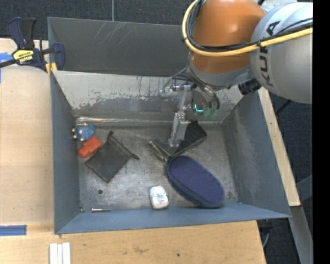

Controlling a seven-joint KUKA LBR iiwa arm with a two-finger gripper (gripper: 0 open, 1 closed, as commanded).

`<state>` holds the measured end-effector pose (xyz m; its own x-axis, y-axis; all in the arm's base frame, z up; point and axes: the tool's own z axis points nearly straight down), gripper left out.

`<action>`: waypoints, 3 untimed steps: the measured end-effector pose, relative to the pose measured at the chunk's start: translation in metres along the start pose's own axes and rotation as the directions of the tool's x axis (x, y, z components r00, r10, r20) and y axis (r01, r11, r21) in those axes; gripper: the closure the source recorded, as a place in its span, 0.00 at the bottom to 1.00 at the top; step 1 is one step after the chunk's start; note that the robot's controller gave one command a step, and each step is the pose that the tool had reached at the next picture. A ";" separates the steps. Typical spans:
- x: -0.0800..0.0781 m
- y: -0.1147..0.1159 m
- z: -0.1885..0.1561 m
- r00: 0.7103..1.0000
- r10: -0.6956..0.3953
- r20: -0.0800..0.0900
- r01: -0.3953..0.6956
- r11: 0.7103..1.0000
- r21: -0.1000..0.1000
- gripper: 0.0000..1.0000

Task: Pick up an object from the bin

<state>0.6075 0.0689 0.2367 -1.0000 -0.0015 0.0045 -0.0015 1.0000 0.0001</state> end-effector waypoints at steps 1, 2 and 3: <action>-0.010 -0.069 0.146 0.996 -0.090 0.001 0.090 0.996 0.002 0.00; 0.004 -0.075 0.151 0.997 0.080 0.013 -0.079 0.997 -0.003 0.00; 0.003 -0.075 0.151 0.997 0.080 0.013 -0.080 0.997 -0.003 1.00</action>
Offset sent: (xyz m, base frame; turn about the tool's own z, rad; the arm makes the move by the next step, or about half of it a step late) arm 0.0108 -0.0658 -0.1423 -0.0927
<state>0.6037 -0.0063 0.0860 -0.9969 0.0781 -0.0089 0.0780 0.9969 0.0024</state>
